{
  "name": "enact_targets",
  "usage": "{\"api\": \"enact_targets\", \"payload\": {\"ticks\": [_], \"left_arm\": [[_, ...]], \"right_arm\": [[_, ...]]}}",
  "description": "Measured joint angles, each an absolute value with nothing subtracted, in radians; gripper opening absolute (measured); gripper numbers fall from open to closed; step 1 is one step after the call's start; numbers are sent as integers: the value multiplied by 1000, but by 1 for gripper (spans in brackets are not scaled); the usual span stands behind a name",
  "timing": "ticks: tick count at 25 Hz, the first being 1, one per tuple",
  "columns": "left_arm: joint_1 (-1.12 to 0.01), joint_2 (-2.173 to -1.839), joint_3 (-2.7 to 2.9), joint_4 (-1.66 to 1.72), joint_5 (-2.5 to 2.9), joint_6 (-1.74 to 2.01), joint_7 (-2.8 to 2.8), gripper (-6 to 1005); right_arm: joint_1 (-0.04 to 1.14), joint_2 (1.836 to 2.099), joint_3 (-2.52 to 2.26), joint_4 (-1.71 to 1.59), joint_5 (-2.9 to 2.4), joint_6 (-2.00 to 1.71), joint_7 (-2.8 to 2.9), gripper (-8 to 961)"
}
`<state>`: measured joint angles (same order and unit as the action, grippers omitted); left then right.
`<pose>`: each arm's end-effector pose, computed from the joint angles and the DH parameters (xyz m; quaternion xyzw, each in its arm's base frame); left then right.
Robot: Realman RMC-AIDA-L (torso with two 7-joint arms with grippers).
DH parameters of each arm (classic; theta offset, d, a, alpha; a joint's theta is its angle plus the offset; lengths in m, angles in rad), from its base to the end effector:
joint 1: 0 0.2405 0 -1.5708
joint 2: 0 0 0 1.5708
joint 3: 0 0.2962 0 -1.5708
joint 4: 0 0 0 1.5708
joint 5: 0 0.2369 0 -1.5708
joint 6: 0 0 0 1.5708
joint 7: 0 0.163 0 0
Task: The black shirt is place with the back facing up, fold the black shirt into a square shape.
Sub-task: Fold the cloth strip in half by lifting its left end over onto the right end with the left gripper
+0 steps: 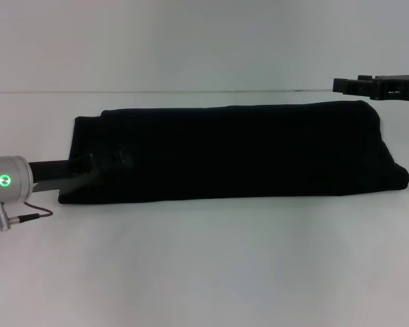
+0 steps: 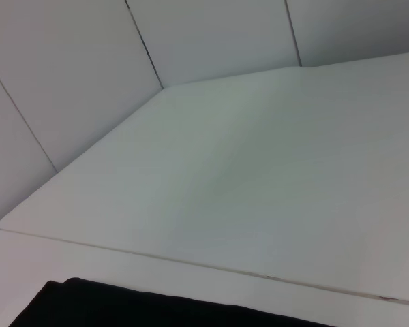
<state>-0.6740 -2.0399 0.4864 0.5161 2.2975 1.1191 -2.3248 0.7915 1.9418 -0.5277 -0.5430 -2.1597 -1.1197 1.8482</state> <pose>-0.3495 0.4434 -0.0289 -0.6940 -0.6565 -0.2098 0.2080 0.2913 0.5089 0.0370 -0.8445 0.3982 0.2059 0.2931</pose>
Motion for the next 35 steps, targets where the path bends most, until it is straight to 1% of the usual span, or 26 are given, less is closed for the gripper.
{"api": "enact_targets", "payload": {"ticks": [13,17,21,24,35], "left_arm": [[-684,-2037,482,554,2250,1245,-2312,934],[-702,-2058,484,529,2234,1233,-2292,934],[-714,-2091,487,515,2235,1173,-2275,934],[-715,-2099,488,514,2240,1137,-2267,934],[-687,-2090,487,514,2249,1098,-2265,934]], "right_arm": [[788,1943,-524,-543,-2160,-1119,1848,734],[786,1948,-524,-543,-2160,-1110,1848,733],[784,1951,-527,-543,-2160,-1106,1848,733],[779,1952,-527,-543,-2160,-1103,1848,733],[775,1953,-526,-543,-2160,-1101,1848,733]]}}
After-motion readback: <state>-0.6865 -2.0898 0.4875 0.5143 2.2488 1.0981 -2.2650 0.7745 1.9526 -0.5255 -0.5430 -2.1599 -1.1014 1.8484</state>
